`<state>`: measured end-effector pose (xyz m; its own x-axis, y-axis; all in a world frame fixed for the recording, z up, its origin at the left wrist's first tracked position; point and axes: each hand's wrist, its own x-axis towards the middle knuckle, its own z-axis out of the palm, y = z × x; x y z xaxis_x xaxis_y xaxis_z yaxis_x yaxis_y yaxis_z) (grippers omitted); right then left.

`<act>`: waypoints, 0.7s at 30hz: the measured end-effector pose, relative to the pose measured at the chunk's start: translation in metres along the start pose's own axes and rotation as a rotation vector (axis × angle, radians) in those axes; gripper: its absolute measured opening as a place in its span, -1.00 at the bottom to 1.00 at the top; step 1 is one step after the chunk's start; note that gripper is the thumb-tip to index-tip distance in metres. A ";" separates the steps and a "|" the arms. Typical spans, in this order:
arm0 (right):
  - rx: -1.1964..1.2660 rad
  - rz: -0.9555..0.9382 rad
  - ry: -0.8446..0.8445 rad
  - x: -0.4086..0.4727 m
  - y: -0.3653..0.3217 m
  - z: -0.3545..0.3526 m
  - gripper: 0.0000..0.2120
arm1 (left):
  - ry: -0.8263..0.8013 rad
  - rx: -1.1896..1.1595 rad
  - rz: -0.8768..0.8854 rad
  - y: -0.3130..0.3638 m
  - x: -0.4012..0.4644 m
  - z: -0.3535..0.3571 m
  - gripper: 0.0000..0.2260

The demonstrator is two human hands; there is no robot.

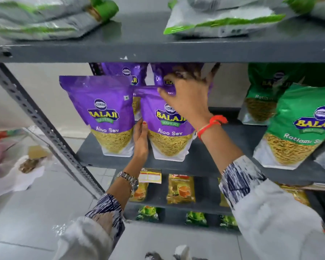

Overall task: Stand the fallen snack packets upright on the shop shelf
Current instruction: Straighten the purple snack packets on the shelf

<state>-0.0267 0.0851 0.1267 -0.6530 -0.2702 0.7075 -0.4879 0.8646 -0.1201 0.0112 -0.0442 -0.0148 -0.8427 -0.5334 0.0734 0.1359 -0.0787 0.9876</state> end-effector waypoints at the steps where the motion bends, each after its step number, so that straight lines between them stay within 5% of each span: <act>1: 0.011 -0.055 -0.052 0.004 -0.008 0.000 -0.64 | -0.003 -0.023 -0.010 -0.001 0.005 -0.001 -0.61; 6: -0.023 -0.161 -0.081 0.015 -0.033 0.009 -0.70 | 0.051 -0.129 -0.027 -0.005 0.013 0.001 -0.94; 15: 0.045 -0.079 -0.181 0.033 -0.016 0.007 -0.63 | 0.105 -0.178 -0.007 -0.003 0.007 0.009 -0.85; 18: -0.021 -0.067 0.103 0.012 -0.012 0.006 -0.72 | 0.099 -0.190 -0.010 -0.006 0.005 0.009 -0.90; 21: 0.136 0.165 0.522 -0.037 0.002 0.014 -0.72 | 0.022 -0.204 -0.103 -0.016 0.000 0.003 -0.88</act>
<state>-0.0122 0.0908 0.0907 -0.3706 0.1387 0.9184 -0.4964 0.8061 -0.3221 0.0072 -0.0402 -0.0299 -0.8463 -0.5317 -0.0313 0.1544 -0.3011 0.9410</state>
